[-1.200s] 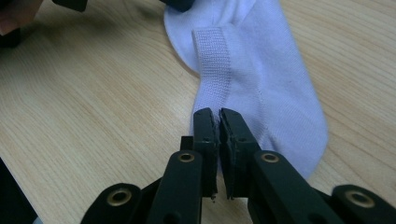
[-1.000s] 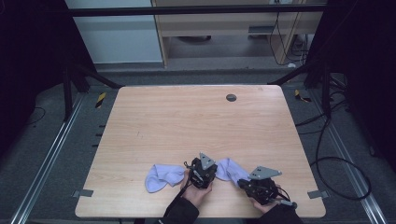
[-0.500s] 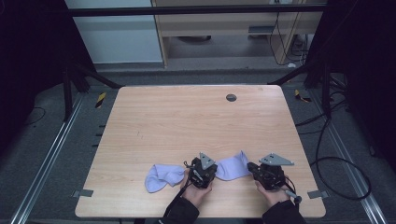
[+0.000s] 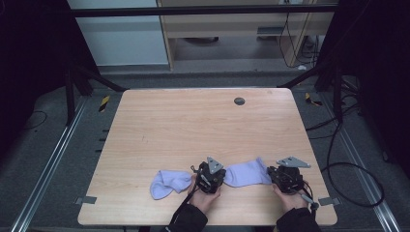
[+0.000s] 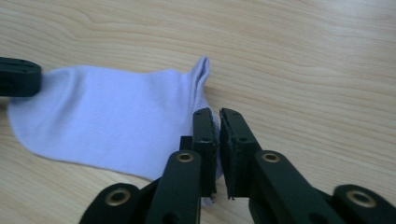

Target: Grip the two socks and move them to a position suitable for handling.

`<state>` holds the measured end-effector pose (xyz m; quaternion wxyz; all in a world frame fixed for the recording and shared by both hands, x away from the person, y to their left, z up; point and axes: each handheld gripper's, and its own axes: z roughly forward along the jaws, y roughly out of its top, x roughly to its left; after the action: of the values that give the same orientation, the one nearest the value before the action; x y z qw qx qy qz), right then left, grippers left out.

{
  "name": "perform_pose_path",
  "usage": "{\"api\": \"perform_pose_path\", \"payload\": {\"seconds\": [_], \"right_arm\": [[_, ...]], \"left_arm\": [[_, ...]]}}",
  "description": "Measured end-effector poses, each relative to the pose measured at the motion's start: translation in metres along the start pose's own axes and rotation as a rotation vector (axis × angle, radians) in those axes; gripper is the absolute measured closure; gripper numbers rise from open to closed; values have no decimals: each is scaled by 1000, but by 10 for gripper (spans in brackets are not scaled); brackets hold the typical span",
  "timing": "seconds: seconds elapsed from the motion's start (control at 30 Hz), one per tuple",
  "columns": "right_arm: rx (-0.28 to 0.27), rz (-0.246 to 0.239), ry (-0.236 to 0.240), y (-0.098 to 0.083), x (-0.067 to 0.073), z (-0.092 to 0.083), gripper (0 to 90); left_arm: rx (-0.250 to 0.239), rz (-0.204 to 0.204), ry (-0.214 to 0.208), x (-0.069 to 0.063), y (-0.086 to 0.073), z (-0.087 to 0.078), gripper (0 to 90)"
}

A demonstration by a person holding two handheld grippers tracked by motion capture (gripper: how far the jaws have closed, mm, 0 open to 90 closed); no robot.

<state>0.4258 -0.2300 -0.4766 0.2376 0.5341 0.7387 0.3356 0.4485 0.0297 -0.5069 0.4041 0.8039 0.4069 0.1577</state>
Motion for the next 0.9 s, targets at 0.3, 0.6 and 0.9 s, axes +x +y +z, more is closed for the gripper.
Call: {"api": "perform_pose_path", "payload": {"seconds": [0.3, 0.6, 0.9], "right_arm": [[-78, 10, -10, 0, -9, -7, 656], [-146, -14, 54, 7, -3, -12, 549], [-182, -19, 118, 18, 7, -17, 427]], "left_arm": [[-44, -16, -18, 10, 10, -20, 682], [-88, -15, -27, 36, 23, -58, 505], [-116, -20, 11, 69, 25, -99, 426]]}}
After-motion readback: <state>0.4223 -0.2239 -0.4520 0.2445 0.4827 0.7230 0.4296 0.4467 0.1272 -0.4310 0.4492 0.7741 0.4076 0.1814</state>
